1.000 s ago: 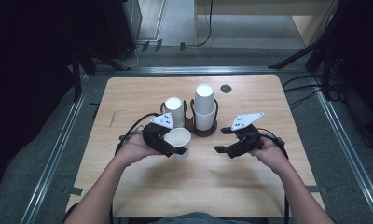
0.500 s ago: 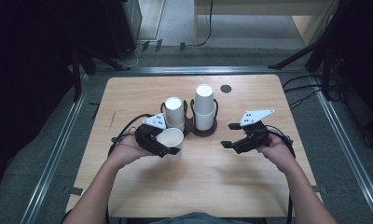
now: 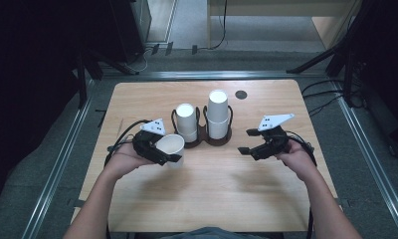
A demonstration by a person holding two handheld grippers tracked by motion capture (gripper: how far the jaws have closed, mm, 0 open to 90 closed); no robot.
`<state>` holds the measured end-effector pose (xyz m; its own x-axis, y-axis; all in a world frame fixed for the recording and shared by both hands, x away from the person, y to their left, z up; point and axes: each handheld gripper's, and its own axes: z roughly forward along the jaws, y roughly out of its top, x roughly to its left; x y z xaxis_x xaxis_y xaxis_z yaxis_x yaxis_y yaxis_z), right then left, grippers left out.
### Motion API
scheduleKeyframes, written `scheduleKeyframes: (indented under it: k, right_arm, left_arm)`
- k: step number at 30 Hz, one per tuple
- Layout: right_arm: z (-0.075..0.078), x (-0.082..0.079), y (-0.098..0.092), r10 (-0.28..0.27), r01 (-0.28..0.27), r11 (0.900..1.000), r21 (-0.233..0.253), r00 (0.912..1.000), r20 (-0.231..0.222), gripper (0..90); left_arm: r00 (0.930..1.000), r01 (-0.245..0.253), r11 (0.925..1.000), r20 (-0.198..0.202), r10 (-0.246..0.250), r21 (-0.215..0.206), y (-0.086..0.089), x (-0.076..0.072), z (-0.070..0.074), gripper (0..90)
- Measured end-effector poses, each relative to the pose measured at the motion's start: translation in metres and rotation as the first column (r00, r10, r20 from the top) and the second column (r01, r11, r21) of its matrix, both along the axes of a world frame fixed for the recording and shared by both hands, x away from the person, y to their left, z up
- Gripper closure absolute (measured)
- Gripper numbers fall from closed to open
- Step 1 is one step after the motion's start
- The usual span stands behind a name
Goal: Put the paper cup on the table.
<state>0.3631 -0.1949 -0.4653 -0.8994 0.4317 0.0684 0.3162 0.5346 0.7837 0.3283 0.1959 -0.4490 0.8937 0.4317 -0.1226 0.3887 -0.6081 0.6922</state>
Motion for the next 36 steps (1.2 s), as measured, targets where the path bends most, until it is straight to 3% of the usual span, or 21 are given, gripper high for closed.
scheduleKeyframes:
  k: [10,20,36]
  right_arm:
    - [-0.002,0.005,-0.006,-0.033,0.033,0.999,-0.01,0.9995,-0.001,23.3]
    - [-0.005,0.007,-0.007,-0.045,0.045,0.999,-0.025,0.999,-0.006,23.3]
    - [-0.009,0.009,-0.007,-0.051,0.05,0.997,-0.05,0.9985,-0.018,23.3]
  left_arm:
    - [0.9986,-0.052,0.9985,-0.006,0.052,0.017,0.024,0.005,0.0,28.6]
    - [0.9923,-0.123,0.9922,-0.01,0.124,0.015,0.046,0.012,-0.003,28.3]
    - [0.9683,-0.249,0.968,-0.014,0.249,0.031,0.07,0.027,-0.012,27.5]
